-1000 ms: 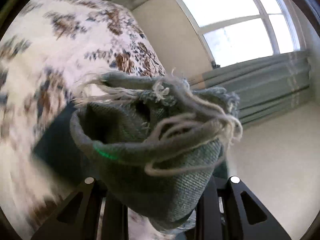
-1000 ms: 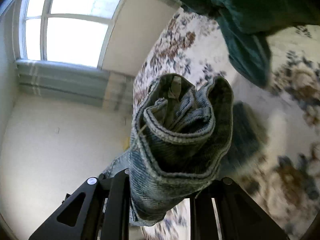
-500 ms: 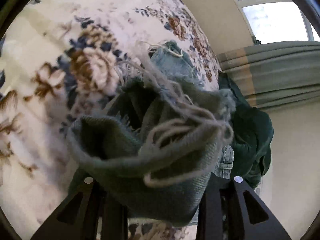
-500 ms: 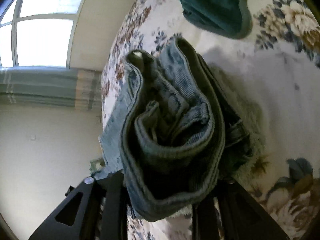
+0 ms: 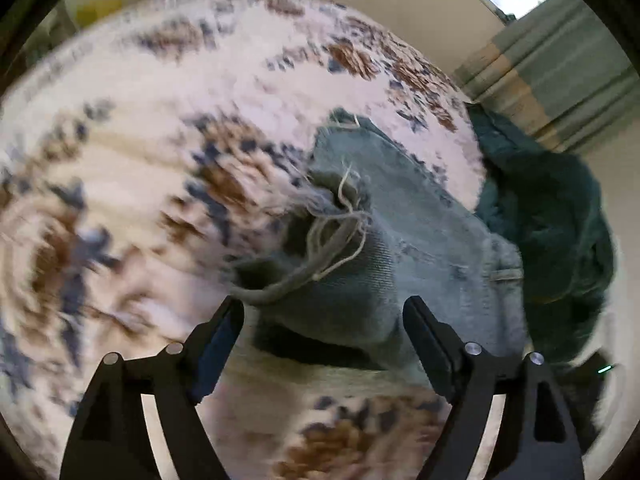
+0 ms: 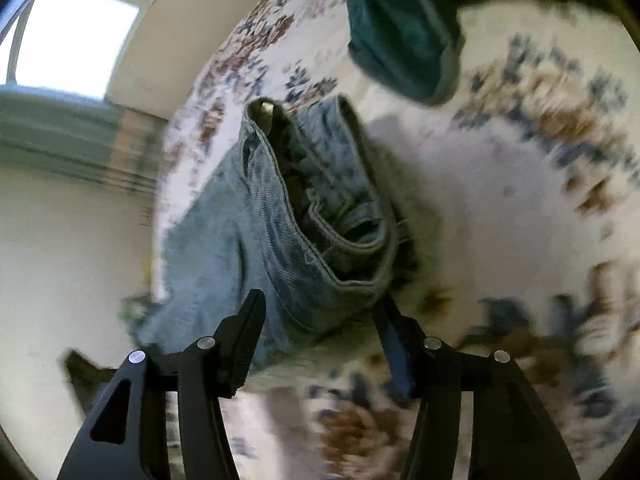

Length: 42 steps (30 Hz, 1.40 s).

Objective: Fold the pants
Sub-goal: 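Carry the folded shorts with both tools onto the stack of jeans, then open both tools and release the shorts on top of the jeans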

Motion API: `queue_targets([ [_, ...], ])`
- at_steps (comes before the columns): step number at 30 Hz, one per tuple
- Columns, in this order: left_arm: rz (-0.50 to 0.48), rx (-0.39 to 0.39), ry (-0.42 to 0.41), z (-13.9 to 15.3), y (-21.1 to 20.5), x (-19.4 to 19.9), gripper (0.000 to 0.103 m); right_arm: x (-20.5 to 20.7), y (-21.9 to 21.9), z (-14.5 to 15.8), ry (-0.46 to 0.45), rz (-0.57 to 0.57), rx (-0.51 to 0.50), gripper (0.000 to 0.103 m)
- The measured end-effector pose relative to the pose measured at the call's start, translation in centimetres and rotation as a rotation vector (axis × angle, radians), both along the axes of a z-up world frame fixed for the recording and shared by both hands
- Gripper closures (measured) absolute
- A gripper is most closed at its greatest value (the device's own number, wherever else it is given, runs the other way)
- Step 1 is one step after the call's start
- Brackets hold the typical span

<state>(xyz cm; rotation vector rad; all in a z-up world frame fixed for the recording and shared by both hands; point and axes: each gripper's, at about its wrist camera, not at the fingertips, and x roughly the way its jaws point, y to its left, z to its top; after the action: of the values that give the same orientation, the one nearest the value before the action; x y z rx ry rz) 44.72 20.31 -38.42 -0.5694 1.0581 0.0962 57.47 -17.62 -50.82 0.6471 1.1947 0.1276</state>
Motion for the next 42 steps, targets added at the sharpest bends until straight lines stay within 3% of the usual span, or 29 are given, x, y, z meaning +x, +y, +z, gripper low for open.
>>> queue_targets([
  [1, -0.012, 0.030, 0.007, 0.3, -0.3, -0.2, 0.013, -0.1, 0.5, 0.9, -0.001, 0.025, -0.095, 0.034],
  [3, -0.033, 0.123, 0.041, 0.8, -1.2, -0.7, 0.002, -1.0, 1.2, 2.4, 0.002, 0.060, -0.203, 0.016],
  [5, -0.058, 0.206, 0.077, 1.5, -2.3, -1.1, 0.002, -1.8, 2.5, 4.0, 0.003, 0.108, -0.359, 0.004],
  [8, -0.088, 0.258, 0.076, 3.1, -3.9, -1.7, 0.002, -4.1, 3.9, 7.0, -0.035, 0.157, -0.501, 0.000],
  [12, -0.122, 0.322, 0.053, 7.2, -6.3, -4.1, 0.002, -6.9, 4.8, 11.6, -0.090, 0.190, -0.598, 0.000],
  [20, -0.154, 0.425, -0.023, 16.6, -9.8, -10.2, 0.002, -15.2, 4.4, 23.5, -0.181, 0.194, -0.603, 0.000],
  [30, -0.097, 0.495, -0.140, 28.9, -12.6, -22.3, 0.002, -29.0, 3.6, 38.7, -0.339, 0.177, -0.602, 0.000],
  [36, -0.107, 0.486, -0.224, 34.6, -13.8, -29.4, 0.002, -38.0, 3.2, 46.0, -0.443, 0.192, -0.624, 0.000],
  [42, -0.125, 0.481, -0.281, 38.6, -14.3, -34.4, 0.002, -46.3, 2.9, 52.4, -0.513, 0.193, -0.626, 0.000],
])
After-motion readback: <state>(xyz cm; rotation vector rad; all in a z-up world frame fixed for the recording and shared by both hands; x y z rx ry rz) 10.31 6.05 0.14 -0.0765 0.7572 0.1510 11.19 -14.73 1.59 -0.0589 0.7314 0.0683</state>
